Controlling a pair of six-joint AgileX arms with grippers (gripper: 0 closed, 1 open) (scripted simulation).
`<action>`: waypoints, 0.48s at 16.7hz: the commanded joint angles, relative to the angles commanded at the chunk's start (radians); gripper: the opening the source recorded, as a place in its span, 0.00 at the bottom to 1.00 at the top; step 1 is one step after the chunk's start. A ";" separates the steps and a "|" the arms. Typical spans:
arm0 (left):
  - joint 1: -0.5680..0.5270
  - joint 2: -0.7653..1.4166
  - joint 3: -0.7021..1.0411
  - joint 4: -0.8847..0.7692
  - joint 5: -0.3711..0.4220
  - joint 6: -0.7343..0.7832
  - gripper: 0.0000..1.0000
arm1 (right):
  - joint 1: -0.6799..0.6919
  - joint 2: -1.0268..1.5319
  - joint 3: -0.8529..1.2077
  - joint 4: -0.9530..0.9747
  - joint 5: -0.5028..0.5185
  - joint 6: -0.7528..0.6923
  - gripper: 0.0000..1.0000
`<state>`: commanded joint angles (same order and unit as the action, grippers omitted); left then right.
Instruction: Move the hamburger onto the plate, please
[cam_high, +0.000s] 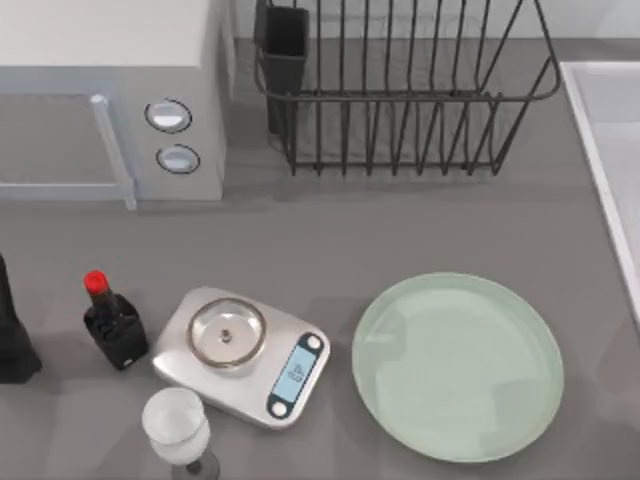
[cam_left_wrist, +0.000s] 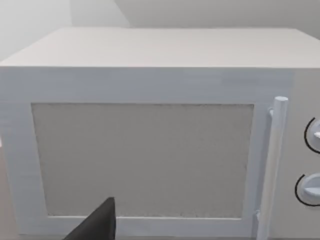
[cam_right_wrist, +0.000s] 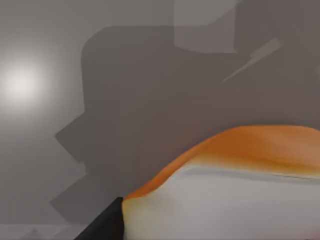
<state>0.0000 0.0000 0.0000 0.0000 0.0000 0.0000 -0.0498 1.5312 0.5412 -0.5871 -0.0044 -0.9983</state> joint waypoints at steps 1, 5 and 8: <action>0.000 0.000 0.000 0.000 0.000 0.000 1.00 | -0.003 -0.071 0.050 -0.109 -0.004 0.026 0.00; 0.000 0.000 0.000 0.000 0.000 0.000 1.00 | -0.003 -0.094 0.108 -0.184 -0.004 0.017 0.00; 0.000 0.000 0.000 0.000 0.000 0.000 1.00 | -0.004 -0.145 0.199 -0.349 -0.004 0.012 0.00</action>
<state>0.0000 0.0000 0.0000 0.0000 0.0000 0.0000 -0.0535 1.3859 0.7406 -0.9364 -0.0086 -0.9859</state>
